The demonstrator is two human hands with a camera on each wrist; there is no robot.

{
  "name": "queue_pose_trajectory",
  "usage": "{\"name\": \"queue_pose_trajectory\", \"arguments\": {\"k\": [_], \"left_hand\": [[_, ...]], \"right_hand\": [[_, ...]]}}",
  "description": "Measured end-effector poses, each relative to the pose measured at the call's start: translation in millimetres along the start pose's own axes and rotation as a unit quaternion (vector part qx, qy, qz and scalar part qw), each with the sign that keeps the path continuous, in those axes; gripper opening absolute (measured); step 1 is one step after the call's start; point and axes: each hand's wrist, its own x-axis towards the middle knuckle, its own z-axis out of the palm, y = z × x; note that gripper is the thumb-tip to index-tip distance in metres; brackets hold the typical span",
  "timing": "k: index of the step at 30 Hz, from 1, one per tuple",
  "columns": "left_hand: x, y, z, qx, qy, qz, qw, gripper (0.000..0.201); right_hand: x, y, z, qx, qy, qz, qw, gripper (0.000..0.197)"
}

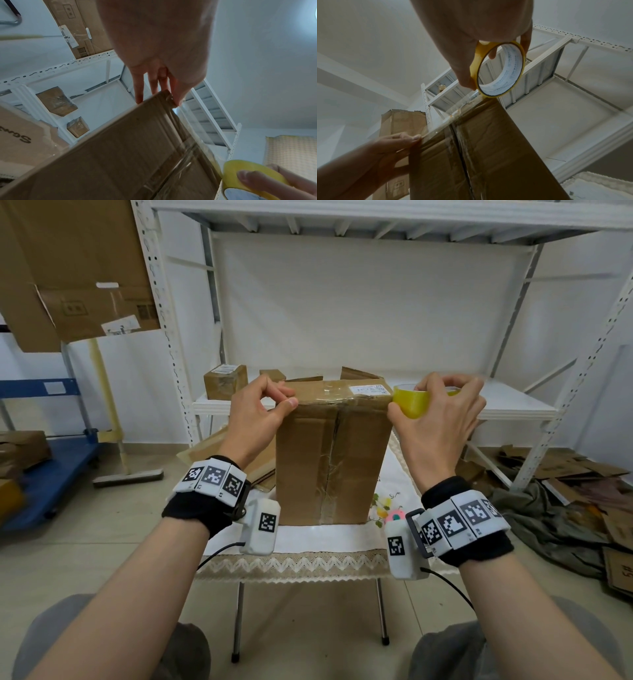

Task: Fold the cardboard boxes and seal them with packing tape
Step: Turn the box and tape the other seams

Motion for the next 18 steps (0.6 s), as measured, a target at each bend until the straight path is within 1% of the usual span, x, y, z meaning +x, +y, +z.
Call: {"name": "queue_pose_trajectory", "arguments": {"k": [3, 9, 14, 18], "left_hand": [[0.4, -3.1, 0.2, 0.004, 0.01, 0.014, 1.0, 0.017], [0.7, -5.8, 3.6, 0.001, 0.001, 0.025, 1.0, 0.018], [3.9, -8.4, 0.6, -0.02, -0.005, 0.037, 0.999, 0.031], [5.1, -12.2, 3.4, -0.034, -0.011, 0.035, 0.999, 0.028]], "right_hand": [[0.2, 0.4, 1.2, -0.002, 0.01, -0.004, 1.0, 0.035], [3.9, -0.6, 3.0, -0.009, 0.017, -0.011, 1.0, 0.035], [7.8, -2.4, 5.0, -0.03, 0.014, -0.022, 0.999, 0.035], [9.2, -2.6, 6.9, -0.033, 0.011, -0.026, 0.999, 0.035]]}}
